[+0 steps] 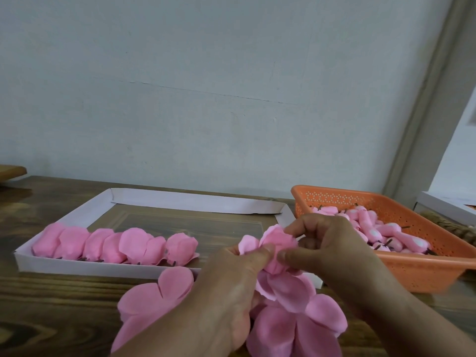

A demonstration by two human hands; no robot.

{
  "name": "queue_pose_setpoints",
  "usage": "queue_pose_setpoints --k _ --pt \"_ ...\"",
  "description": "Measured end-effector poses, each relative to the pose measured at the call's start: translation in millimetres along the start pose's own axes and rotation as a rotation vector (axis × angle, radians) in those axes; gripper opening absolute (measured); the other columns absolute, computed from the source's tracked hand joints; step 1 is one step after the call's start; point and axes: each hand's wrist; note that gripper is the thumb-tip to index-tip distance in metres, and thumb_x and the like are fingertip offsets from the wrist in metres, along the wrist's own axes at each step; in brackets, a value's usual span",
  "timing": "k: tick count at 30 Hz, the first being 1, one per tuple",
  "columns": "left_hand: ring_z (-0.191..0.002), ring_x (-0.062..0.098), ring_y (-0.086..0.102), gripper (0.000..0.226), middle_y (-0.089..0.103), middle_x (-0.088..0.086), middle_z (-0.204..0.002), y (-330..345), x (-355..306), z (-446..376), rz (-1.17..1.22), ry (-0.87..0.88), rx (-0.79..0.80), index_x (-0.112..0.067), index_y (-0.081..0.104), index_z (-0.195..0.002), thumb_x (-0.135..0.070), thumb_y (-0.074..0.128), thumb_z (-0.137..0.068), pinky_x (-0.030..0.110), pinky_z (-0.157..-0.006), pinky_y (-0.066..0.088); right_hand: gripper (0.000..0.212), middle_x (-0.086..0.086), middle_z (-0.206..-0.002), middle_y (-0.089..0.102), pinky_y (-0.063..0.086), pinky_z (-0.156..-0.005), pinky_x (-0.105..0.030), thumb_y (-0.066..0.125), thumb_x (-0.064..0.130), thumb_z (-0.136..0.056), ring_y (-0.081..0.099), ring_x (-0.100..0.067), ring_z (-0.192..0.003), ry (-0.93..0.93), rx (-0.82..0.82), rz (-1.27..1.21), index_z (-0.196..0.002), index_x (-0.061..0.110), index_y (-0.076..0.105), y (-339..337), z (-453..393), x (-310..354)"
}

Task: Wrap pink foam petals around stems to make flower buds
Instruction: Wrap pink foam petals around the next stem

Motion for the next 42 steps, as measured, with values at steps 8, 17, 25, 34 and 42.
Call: queue_pose_setpoints --k 8,17,25,34,42 --pt "-0.06 0.025 0.067 0.011 0.069 0.015 -0.067 0 -5 1 0.053 -0.005 -0.001 0.003 0.066 -0.092 -0.007 0.064 -0.088 0.033 -0.058 0.056 0.037 -0.002 -0.07 0.07 0.054 -0.052 -0.025 0.066 -0.019 -0.07 0.066 -0.019 -0.058 -0.03 -0.011 -0.116 -0.096 0.008 0.063 0 -2 1" --pt "-0.052 0.023 0.065 0.011 0.066 0.014 -0.061 3 -6 5 0.059 -0.023 0.032 0.005 0.066 -0.089 -0.005 0.062 -0.089 0.03 -0.049 0.054 0.016 -0.018 -0.063 0.068 0.05 -0.051 -0.023 0.071 -0.005 -0.069 0.062 -0.02 -0.052 0.002 0.037 -0.051 -0.079 0.007 0.071 -4 -2 -2" --pt "-0.059 0.026 0.062 0.012 0.063 0.019 -0.069 2 -9 4 0.01 -0.003 0.004 0.009 0.066 -0.088 -0.001 0.06 -0.088 0.035 -0.061 0.052 0.023 -0.029 -0.073 0.066 0.052 -0.06 -0.033 0.056 0.008 -0.059 0.06 -0.028 -0.063 -0.032 0.068 -0.176 -0.075 0.005 0.072 -5 -5 -5" --pt "-0.051 0.024 0.06 0.017 0.057 0.015 -0.056 2 -14 5 -0.01 0.014 -0.047 0.006 0.059 -0.075 -0.003 0.061 -0.088 0.037 -0.063 0.055 0.036 -0.019 -0.077 0.071 0.051 -0.059 -0.023 0.07 -0.013 -0.062 0.064 -0.019 -0.066 -0.037 0.205 -0.153 -0.086 0.014 0.073 -14 -5 -4" --pt "-0.054 0.026 0.062 0.007 0.064 0.016 -0.062 2 -12 3 0.024 0.0 -0.019 0.004 0.066 -0.084 -0.003 0.065 -0.085 0.034 -0.061 0.053 0.03 -0.019 -0.07 0.069 0.051 -0.055 -0.022 0.065 -0.017 -0.067 0.064 -0.018 -0.059 -0.046 0.167 -0.182 -0.082 0.008 0.072 -12 -6 -4"
Point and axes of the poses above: each hand's wrist, its own z-axis away from the middle knuckle, its own y-axis out of the palm, x = y × z
